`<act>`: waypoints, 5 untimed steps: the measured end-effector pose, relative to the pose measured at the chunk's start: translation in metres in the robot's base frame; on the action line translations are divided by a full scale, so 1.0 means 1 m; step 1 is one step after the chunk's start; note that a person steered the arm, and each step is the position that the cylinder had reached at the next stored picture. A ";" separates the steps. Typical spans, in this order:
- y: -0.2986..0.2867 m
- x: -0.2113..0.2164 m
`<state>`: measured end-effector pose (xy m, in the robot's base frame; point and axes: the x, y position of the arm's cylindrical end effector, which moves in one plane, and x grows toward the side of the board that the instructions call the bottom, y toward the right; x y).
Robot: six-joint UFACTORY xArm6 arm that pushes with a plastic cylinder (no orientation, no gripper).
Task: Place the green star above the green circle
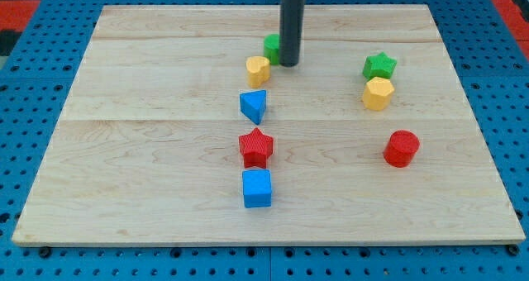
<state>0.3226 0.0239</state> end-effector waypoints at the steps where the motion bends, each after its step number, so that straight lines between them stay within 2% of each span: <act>1: -0.011 -0.012; 4: 0.125 0.072; 5: 0.165 0.082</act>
<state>0.4051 0.1888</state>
